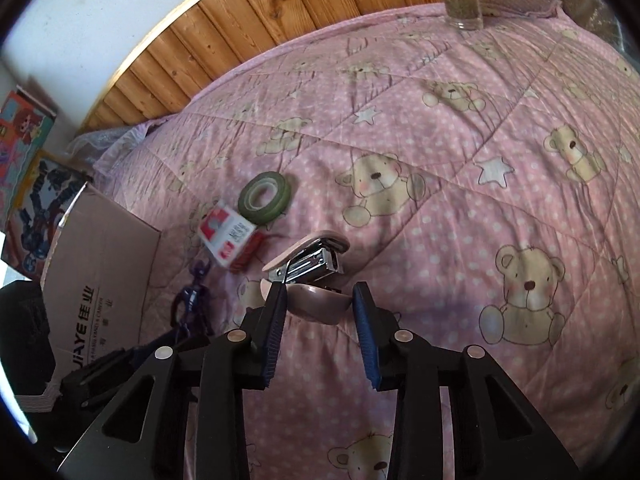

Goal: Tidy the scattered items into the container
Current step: 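Grasp the purple figure with the left tool while the right tool grasps the pink stapler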

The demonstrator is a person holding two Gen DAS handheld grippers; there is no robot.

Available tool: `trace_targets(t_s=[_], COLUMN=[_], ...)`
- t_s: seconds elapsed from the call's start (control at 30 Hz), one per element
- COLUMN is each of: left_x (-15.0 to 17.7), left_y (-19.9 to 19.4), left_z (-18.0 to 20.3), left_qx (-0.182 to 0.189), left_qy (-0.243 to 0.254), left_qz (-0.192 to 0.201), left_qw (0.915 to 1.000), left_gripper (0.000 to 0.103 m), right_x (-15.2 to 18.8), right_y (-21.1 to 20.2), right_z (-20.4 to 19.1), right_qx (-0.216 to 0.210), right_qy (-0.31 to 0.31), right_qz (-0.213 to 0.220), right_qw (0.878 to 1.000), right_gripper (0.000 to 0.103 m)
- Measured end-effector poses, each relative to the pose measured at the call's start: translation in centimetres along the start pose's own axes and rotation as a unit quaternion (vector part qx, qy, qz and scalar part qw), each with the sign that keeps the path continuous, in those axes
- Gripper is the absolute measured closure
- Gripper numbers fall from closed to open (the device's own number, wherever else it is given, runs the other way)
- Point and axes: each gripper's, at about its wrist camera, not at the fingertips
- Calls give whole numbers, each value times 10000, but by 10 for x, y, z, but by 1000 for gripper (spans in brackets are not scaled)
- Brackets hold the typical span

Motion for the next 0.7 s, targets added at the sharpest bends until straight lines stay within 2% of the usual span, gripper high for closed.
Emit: trace_targets(t_s=[0.13,0.23,0.4,0.47,0.5,0.53,0.6,0.63,0.7], left_x=[5,11,16,16,14,12,16,17,19], left_y=[-9,-16,-16,-12,-9,-7,-5,-3,-1], left_z=[-5,-8,-6,-3,-2,1,5,9,13], left_qx=[212,183,173,61,9,-16,-16,-54,-144], left_qy=[-231,-287,-257,-100,-4,65,169,237,380], left_qz=[16,18,-1,-11,-25,-36,-58,-75,-88], left_qw=[9995,9994,9995,9999,10000,10000,9998,9997,9991], left_gripper=[75,75,75,70,63,55,42,38,37], right_x=[-9,-12,-13,-12,-10,-6,1,5,10], right_y=[-18,-27,-30,-21,-15,-10,-5,-5,-1], right_z=[-2,0,-6,-12,-13,-14,-12,-9,-2], right_qx=[15,49,419,484,485,494,536,562,648], right_qy=[-257,-446,-1136,-1251,-1232,-1180,-1008,-873,-608], right_qz=[41,-71,-321,-358,-351,-319,-209,-159,-151], right_qw=[9997,9990,9921,9903,9906,9913,9932,9945,9959], right_gripper=[76,77,81,80,74,62,54,52,52])
Point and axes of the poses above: each gripper's, at about its wrist camera, not at the fingertips, and y roughly the way its jaws point, z to its right, x to its underside, and after that the axes turned 13 degrees about x, right-handed
